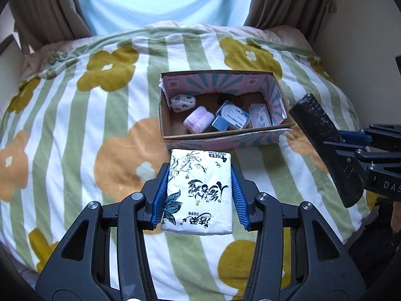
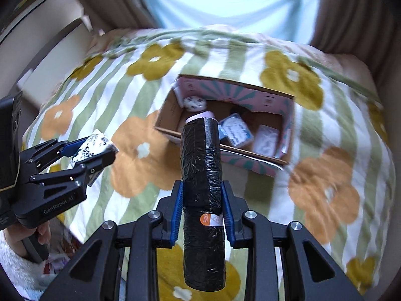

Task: Organize objects
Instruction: 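Lift the tissue packet with the left tool while the right tool lifts the black roll, then carry the tissue packet and black roll over the cardboard box with both tools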

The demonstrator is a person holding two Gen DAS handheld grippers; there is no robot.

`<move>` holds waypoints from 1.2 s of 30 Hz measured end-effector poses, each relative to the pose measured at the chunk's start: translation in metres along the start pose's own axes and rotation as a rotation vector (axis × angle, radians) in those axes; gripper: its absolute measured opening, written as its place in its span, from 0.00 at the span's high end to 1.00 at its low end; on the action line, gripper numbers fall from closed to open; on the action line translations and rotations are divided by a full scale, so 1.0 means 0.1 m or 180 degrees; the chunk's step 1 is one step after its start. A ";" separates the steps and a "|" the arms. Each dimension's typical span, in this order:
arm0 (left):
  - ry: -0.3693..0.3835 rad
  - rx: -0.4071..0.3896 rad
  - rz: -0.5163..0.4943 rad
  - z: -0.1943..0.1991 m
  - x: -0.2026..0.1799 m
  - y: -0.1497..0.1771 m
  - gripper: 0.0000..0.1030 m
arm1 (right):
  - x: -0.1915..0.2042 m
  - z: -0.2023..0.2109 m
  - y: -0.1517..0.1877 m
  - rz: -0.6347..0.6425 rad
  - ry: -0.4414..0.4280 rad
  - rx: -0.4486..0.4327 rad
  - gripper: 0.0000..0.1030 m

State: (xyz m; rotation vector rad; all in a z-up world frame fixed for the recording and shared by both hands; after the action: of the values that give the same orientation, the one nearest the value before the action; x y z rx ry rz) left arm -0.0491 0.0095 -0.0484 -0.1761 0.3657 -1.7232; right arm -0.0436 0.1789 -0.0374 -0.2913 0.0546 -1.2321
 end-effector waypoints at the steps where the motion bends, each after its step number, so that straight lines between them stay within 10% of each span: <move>1: -0.0005 -0.0017 0.0020 0.03 0.01 -0.03 0.58 | -0.01 0.06 0.03 -0.0111 0.0065 -0.0037 0.74; 20: 0.0027 -0.0047 0.0011 0.14 -0.04 -0.20 0.58 | -0.12 0.29 0.19 -0.0831 0.0306 -0.0216 0.74; 36: 0.0015 -0.0018 0.0088 -0.17 0.12 -1.10 0.58 | -0.50 0.18 -0.57 -0.0733 0.0480 -0.0258 0.74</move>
State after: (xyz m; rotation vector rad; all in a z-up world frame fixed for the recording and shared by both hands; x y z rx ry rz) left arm -0.1587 0.0163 -0.0282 -0.1701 0.3749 -1.6957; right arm -0.1093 0.2120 -0.0116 -0.2803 0.2063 -1.4816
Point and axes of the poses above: each gripper's, at about its wrist camera, not at the fingertips, and z roughly against the way its jaws point, x to its left, y to its underside, the point moved 2 cm from there along -z, roughly the way its jaws point, and after that the axes turned 11 degrees about x, right-handed, at the moved point
